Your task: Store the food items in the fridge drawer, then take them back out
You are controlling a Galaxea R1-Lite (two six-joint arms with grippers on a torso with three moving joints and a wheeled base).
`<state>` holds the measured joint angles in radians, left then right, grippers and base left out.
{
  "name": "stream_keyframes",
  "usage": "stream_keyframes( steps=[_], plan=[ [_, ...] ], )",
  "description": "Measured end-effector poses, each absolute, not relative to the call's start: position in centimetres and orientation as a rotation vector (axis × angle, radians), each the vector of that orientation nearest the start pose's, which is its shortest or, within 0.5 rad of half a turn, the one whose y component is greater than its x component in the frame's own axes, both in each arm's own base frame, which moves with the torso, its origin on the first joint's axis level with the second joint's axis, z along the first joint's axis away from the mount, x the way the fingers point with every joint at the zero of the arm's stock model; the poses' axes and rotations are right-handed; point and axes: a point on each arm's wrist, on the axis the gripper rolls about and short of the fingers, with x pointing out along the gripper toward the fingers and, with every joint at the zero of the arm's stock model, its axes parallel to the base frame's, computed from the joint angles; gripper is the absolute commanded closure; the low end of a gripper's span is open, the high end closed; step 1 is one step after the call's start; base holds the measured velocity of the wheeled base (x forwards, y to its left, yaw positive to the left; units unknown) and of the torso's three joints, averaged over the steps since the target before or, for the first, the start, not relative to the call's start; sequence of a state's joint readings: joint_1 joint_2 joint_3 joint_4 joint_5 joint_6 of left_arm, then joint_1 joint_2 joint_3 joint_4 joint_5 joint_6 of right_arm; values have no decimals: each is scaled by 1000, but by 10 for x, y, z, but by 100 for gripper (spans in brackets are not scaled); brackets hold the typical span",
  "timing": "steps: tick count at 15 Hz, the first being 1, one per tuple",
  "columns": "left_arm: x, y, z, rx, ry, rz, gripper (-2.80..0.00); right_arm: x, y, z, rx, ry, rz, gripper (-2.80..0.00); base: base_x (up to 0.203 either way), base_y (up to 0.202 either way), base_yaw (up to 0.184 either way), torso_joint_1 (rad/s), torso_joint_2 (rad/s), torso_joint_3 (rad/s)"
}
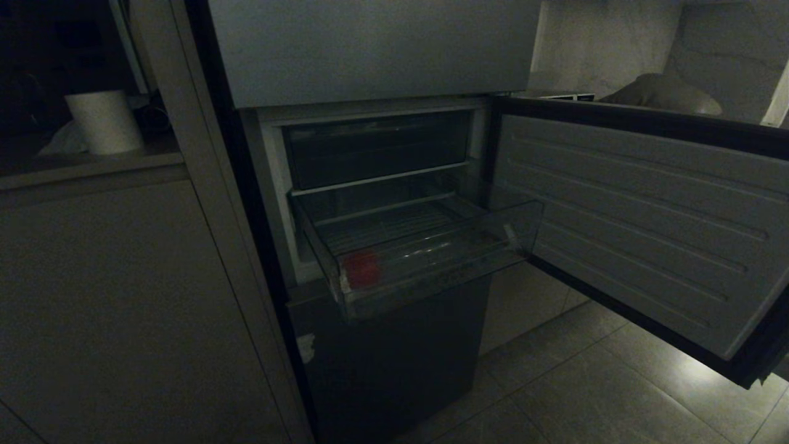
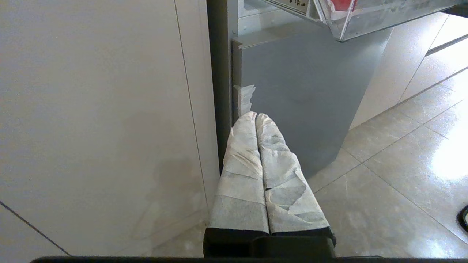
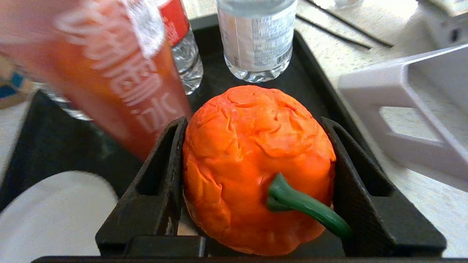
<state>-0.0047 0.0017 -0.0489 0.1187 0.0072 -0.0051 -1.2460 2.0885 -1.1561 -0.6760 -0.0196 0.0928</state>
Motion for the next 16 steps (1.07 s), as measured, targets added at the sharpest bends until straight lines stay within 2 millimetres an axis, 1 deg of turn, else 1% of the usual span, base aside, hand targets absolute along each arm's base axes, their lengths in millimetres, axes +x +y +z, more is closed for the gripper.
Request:
stream_keyframes(
  steps=[4, 5, 9, 12, 14, 16],
  plan=[
    [-27, 0, 77, -5, 71, 3, 0, 135, -403, 125, 248, 184, -1267, 0, 0, 0, 0, 0, 0, 0],
    [-27, 0, 77, -5, 71, 3, 0, 136, -405, 123, 249, 187, -1265, -280, 0, 0, 0, 0, 0, 0],
    [-27, 0, 77, -5, 72, 3, 0, 139, -412, 118, 249, 189, -1264, -280, 0, 0, 0, 0, 0, 0],
    [-27, 0, 77, -5, 72, 3, 0, 139, -414, 119, 246, 183, -1265, -280, 0, 0, 0, 0, 0, 0],
    [-27, 0, 77, -5, 72, 3, 0, 139, -414, 123, 239, 172, -1265, -280, 0, 0, 0, 0, 0, 0],
    [-27, 0, 77, -5, 72, 3, 0, 136, -410, 135, 226, 149, -1263, -280, 0, 0, 0, 0, 0, 0]
  ],
)
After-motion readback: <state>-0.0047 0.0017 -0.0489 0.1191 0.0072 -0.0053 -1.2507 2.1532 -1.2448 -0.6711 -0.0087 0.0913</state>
